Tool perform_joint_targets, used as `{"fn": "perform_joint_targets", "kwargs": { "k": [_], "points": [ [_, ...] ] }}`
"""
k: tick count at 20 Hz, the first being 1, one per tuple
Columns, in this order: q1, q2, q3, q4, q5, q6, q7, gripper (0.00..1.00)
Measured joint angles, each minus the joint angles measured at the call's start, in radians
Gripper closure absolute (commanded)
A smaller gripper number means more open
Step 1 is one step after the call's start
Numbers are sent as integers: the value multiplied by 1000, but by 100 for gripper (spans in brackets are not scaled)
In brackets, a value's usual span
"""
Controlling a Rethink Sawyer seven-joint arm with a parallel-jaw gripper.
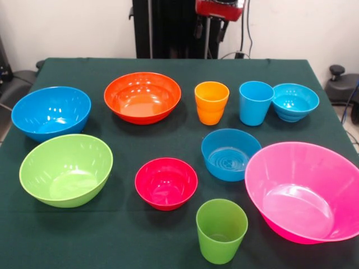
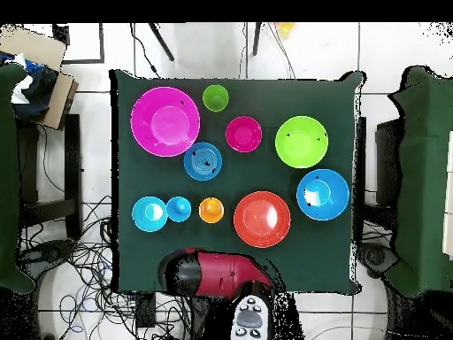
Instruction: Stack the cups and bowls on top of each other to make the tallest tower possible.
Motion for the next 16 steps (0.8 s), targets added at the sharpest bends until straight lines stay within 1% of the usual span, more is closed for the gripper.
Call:
{"fn": "perform_joint_targets", "kwargs": {
  "k": [5,11,16],
  "points": [
    [29,65,-15,-26,0,-36,37,0],
    [36,105,-29,-50,0,-40,66,0],
    [37,131,-36,-66,0,-45,69,0]
  ]
}}
